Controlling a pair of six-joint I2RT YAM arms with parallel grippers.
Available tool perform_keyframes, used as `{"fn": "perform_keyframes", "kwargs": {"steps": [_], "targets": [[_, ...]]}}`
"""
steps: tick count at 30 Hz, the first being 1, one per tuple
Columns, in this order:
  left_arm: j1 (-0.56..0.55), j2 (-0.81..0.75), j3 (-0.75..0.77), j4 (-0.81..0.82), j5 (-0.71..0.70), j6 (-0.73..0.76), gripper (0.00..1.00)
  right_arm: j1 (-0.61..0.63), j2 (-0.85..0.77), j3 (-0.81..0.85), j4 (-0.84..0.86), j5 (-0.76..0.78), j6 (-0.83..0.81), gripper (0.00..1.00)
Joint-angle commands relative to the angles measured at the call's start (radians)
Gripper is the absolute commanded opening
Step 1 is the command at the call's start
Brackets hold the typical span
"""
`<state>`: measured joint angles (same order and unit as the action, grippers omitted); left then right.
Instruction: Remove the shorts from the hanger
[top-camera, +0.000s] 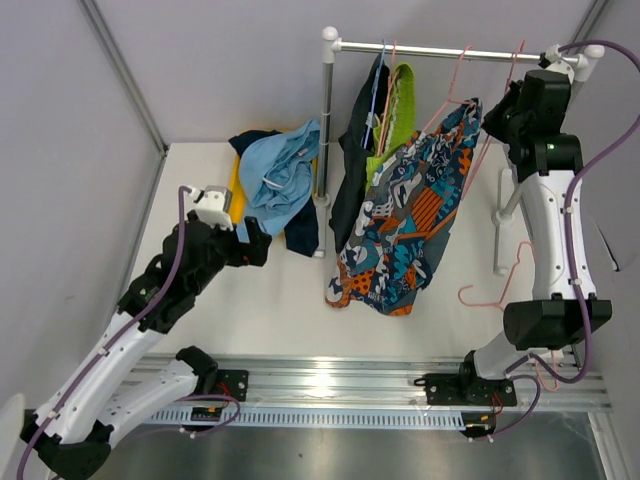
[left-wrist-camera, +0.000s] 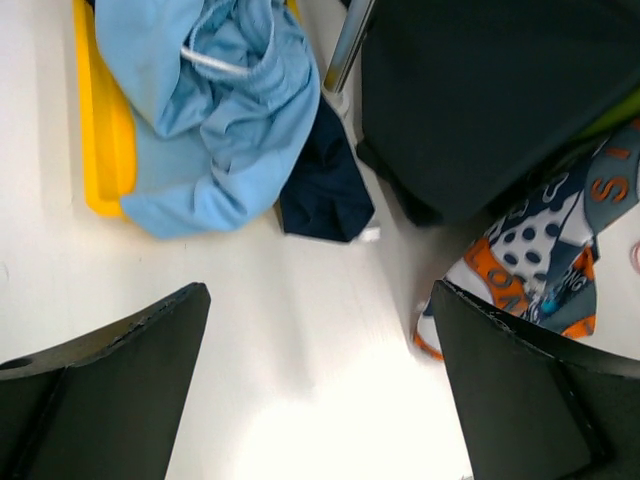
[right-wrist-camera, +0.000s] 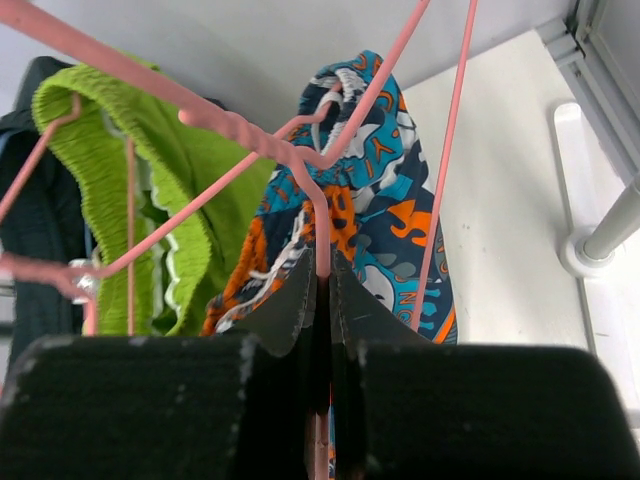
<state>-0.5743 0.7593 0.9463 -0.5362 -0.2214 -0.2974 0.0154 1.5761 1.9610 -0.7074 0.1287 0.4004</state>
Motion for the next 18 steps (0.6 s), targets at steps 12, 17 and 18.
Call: {"fn": "perform_keyframes", "kwargs": {"steps": [12, 17, 18], "targets": [[-0.007, -0.104, -0.104, -0.062, -0.016, 0.035, 0.99, -0.006, -0.152, -0.053, 0.008, 0.052, -0.003, 0.85], [-0.006, -0.112, -0.109, -0.058, -0.007, 0.038, 0.99, -0.005, -0.227, -0.008, -0.07, 0.141, -0.028, 0.99], [-0.007, -0.114, -0.112, -0.053, -0.006, 0.038, 0.99, -0.006, -0.24, -0.005, -0.072, 0.146, -0.026, 0.99]]}}
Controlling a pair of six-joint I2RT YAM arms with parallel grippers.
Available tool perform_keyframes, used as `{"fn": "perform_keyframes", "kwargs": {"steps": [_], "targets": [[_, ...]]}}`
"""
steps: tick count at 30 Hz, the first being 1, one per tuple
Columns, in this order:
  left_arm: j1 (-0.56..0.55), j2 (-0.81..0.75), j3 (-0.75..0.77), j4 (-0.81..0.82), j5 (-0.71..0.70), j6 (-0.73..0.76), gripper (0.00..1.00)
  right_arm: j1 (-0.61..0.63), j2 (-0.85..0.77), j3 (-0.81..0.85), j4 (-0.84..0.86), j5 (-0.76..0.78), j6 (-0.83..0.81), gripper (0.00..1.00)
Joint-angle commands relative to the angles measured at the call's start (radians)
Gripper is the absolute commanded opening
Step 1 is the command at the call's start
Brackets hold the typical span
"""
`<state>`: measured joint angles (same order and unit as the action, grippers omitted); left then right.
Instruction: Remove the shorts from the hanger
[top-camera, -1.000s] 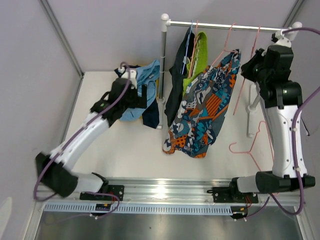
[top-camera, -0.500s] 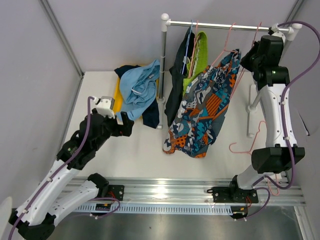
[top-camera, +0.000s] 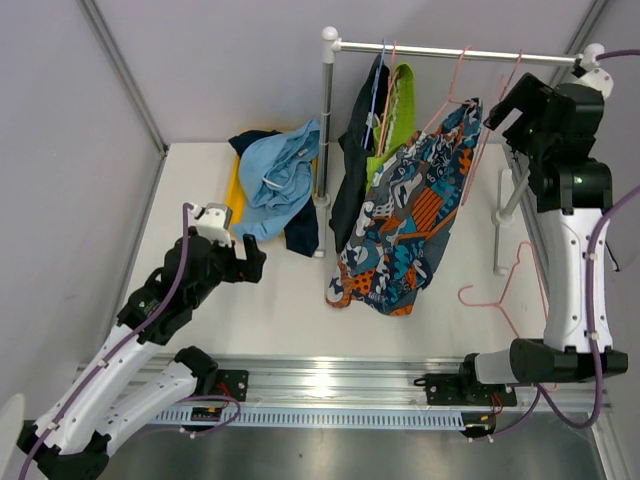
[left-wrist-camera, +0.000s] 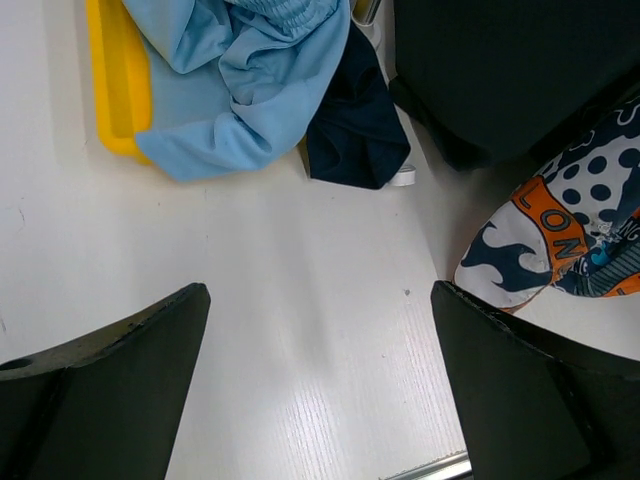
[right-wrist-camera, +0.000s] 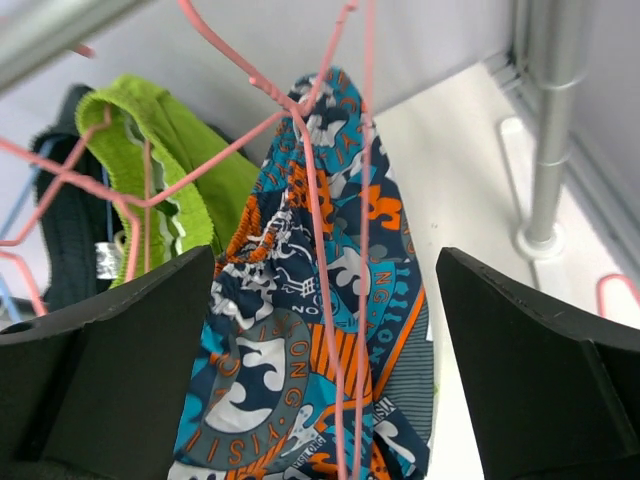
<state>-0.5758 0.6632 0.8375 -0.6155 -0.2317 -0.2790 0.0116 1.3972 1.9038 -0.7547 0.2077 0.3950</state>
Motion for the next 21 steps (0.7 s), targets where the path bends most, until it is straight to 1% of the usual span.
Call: {"fn": "perform_keyframes", "kwargs": {"steps": [1, 3, 6, 9, 13, 17, 21], "targets": [[-0.004, -0.019, -0.006, 0.028, 0.008, 0.023, 0.99, -0.002, -0.075, 0.052, -0.021, 0.059, -0.016, 0.99], [-0.006, -0.019, -0.008, 0.031, 0.015, 0.026, 0.99, -0.001, -0.099, 0.055, -0.011, 0.006, 0.005, 0.99], [-0.004, -0.016, -0.008, 0.036, 0.02, 0.029, 0.99, 0.013, -0.09, 0.069, 0.017, -0.092, 0.041, 0.99], [-0.004, -0.014, -0.009, 0.039, 0.023, 0.029, 0.99, 0.089, -0.057, 0.077, 0.064, -0.128, 0.051, 0.99], [-0.004, -0.013, -0.011, 0.04, 0.026, 0.032, 0.99, 0.21, 0.026, 0.164, 0.071, -0.099, 0.039, 0.98], [-0.006, -0.013, -0.012, 0.043, 0.035, 0.032, 0.99, 0.243, 0.097, 0.199, 0.089, -0.056, 0.042, 0.98], [-0.004, -0.014, -0.012, 0.043, 0.04, 0.034, 0.99, 0.249, 0.146, 0.209, 0.106, -0.005, 0.042, 0.96]]}}
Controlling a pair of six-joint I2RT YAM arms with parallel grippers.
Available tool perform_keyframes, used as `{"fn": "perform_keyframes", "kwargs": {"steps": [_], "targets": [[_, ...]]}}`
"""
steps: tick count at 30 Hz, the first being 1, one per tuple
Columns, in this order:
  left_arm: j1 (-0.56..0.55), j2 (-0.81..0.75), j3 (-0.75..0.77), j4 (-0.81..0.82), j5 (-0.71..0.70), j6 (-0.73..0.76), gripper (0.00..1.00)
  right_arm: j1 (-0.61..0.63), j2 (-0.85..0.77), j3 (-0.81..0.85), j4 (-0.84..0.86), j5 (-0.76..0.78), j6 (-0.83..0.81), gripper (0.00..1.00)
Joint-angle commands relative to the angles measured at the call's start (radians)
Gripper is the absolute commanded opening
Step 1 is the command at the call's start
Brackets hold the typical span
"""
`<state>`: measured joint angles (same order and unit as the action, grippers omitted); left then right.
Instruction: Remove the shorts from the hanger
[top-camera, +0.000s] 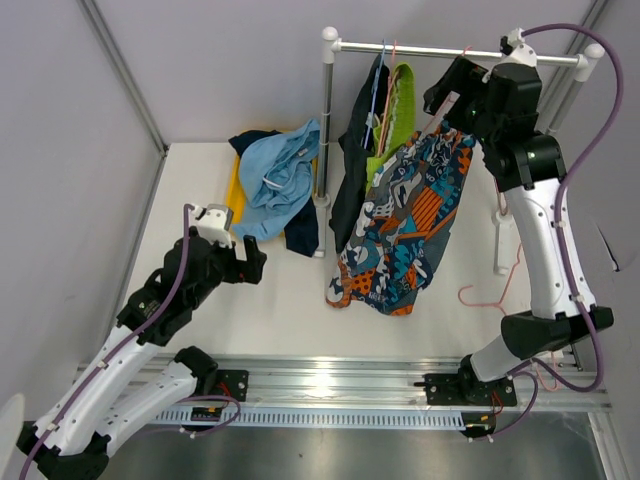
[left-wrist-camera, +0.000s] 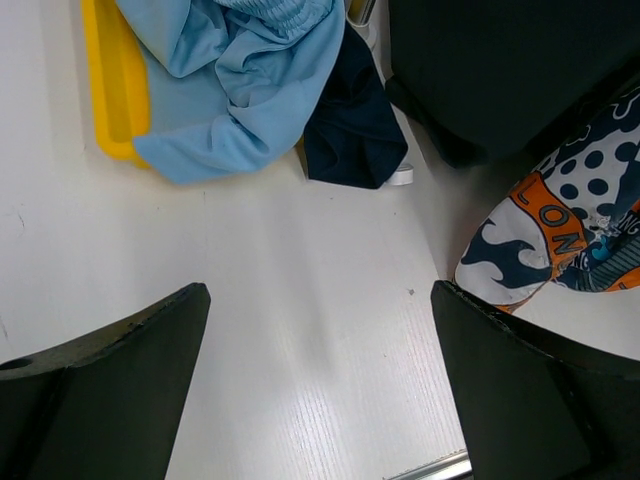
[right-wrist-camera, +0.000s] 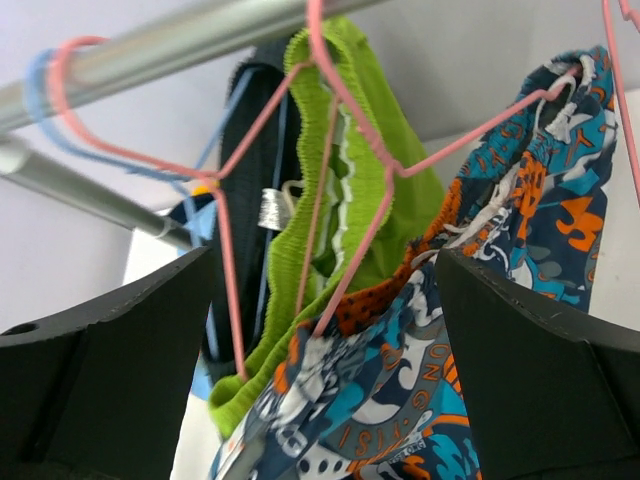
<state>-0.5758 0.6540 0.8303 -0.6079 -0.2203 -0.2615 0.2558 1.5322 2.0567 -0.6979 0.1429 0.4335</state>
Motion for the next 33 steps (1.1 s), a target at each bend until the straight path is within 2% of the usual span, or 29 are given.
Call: {"fn": "perform_keyframes", "kwargs": {"steps": [1, 6, 7, 9, 10, 12, 13, 14, 16, 20, 22, 23, 27, 30, 33], "targets": [[-0.006, -0.007, -0.005, 0.037, 0.03, 0.016, 0.99, 0.005, 0.032, 0.06, 0.046, 0.073, 0.005, 0.96], [-0.006, -0.007, -0.007, 0.04, 0.039, 0.018, 0.99, 0.003, 0.074, 0.04, 0.049, 0.119, 0.008, 0.9], [-0.004, -0.005, -0.008, 0.04, 0.041, 0.018, 0.99, 0.005, 0.078, 0.033, 0.052, 0.119, 0.01, 0.83], [-0.004, -0.004, -0.008, 0.04, 0.042, 0.019, 0.99, 0.005, 0.094, 0.02, 0.061, 0.121, 0.014, 0.76], [-0.004, -0.002, -0.01, 0.042, 0.044, 0.019, 0.99, 0.007, 0.098, 0.011, 0.061, 0.121, 0.016, 0.68], [-0.004, -0.002, -0.008, 0.04, 0.044, 0.019, 0.99, 0.007, 0.112, -0.001, 0.066, 0.123, 0.02, 0.64], [-0.006, -0.002, -0.008, 0.04, 0.044, 0.019, 0.99, 0.005, 0.115, -0.012, 0.069, 0.121, 0.021, 0.49], [-0.004, -0.001, -0.007, 0.04, 0.044, 0.019, 0.99, 0.005, 0.121, -0.018, 0.075, 0.115, 0.022, 0.41], [-0.006, -0.001, -0.008, 0.042, 0.042, 0.021, 0.99, 0.005, 0.126, -0.029, 0.078, 0.115, 0.024, 0.3], [-0.006, 0.003, -0.008, 0.042, 0.042, 0.021, 0.99, 0.005, 0.134, -0.035, 0.078, 0.115, 0.024, 0.21], [-0.004, 0.007, -0.008, 0.04, 0.041, 0.021, 0.99, 0.005, 0.132, -0.038, 0.08, 0.116, 0.025, 0.05], [-0.006, 0.007, -0.007, 0.04, 0.041, 0.021, 0.99, 0.005, 0.131, -0.036, 0.078, 0.119, 0.025, 0.0], [-0.004, 0.003, -0.007, 0.043, 0.048, 0.024, 0.99, 0.005, 0.112, -0.017, 0.077, 0.113, 0.022, 0.0], [-0.006, -0.005, -0.002, 0.074, 0.117, 0.028, 0.99, 0.007, 0.097, 0.032, 0.055, 0.109, 0.019, 0.0], [-0.012, 0.002, 0.021, 0.132, 0.252, 0.008, 0.99, 0.013, 0.063, 0.049, 0.049, 0.104, 0.019, 0.0]]}}
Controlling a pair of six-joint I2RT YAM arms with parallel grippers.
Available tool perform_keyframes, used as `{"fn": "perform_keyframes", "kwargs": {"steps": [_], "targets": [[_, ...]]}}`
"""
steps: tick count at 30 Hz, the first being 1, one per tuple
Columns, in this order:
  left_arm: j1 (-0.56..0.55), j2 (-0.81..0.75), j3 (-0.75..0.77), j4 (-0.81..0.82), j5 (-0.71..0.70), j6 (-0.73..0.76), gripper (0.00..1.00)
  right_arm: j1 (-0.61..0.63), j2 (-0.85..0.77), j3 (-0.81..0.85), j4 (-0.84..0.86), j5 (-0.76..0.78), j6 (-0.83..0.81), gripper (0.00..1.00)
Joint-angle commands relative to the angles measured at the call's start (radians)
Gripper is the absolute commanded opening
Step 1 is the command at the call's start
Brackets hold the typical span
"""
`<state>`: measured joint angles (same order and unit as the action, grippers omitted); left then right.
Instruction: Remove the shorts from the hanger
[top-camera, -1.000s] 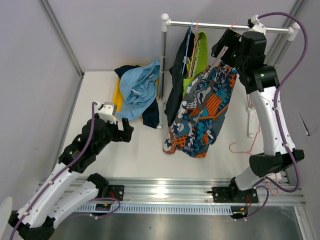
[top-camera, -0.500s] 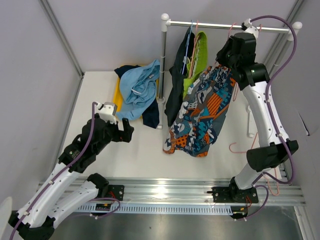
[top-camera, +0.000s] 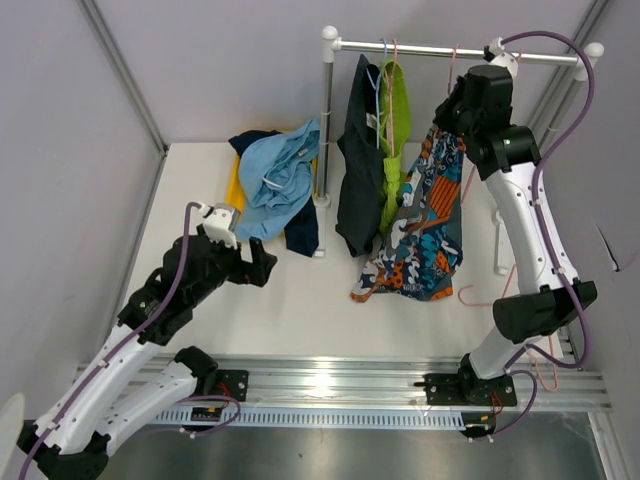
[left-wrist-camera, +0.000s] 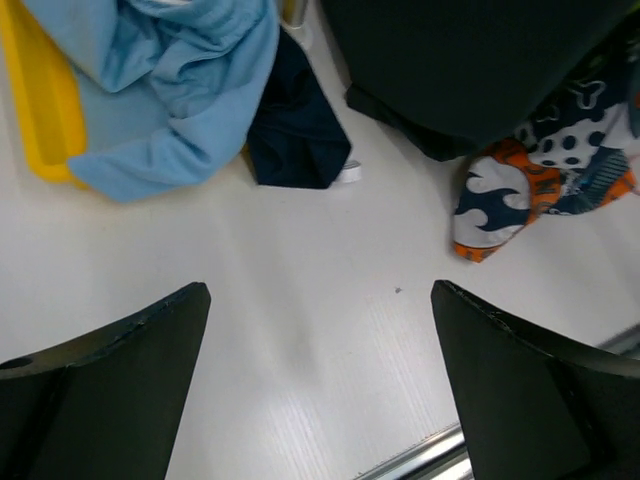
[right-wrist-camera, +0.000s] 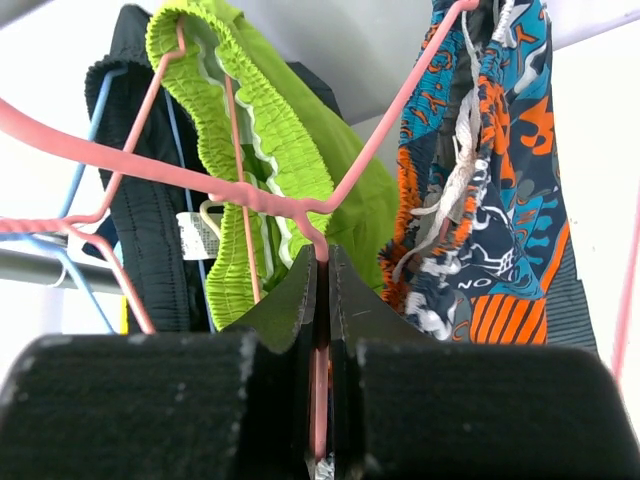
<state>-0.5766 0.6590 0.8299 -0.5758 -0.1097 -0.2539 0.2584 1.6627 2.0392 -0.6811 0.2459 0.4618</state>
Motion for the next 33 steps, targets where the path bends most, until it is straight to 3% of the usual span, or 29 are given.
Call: {"fn": "perform_keyframes", "kwargs": {"steps": [1, 5, 11, 15, 19, 29, 31, 32, 33], "targets": [[-0.017, 0.001, 0.026, 0.125, 0.183, -0.019, 0.99, 0.01, -0.089, 0.064, 0.029, 0.0, -0.003, 0.0], [-0.15, 0.089, 0.08, 0.286, 0.324, -0.048, 0.99, 0.019, -0.135, 0.05, 0.022, -0.007, 0.024, 0.0], [-0.354, 0.319, 0.138, 0.566, 0.37, 0.007, 0.99, 0.042, -0.19, 0.026, 0.002, -0.014, 0.07, 0.0], [-0.405, 0.494, 0.193, 0.763, 0.375, -0.005, 0.99, 0.048, -0.244, -0.005, -0.006, -0.028, 0.1, 0.0], [-0.45, 0.678, 0.294, 0.801, 0.338, 0.007, 0.99, 0.051, -0.287, -0.042, -0.011, -0.036, 0.107, 0.0], [-0.476, 0.861, 0.457, 0.817, 0.324, 0.005, 0.99, 0.05, -0.362, -0.125, 0.0, -0.04, 0.11, 0.0], [-0.477, 0.88, 0.466, 0.823, 0.329, -0.005, 0.82, 0.048, -0.365, -0.125, 0.0, -0.039, 0.109, 0.0], [-0.477, 0.887, 0.463, 0.821, 0.331, -0.01, 0.53, 0.048, -0.366, -0.122, 0.0, -0.037, 0.107, 0.0], [-0.479, 0.893, 0.459, 0.823, 0.328, -0.019, 0.33, 0.048, -0.365, -0.12, 0.003, -0.036, 0.107, 0.0]]}}
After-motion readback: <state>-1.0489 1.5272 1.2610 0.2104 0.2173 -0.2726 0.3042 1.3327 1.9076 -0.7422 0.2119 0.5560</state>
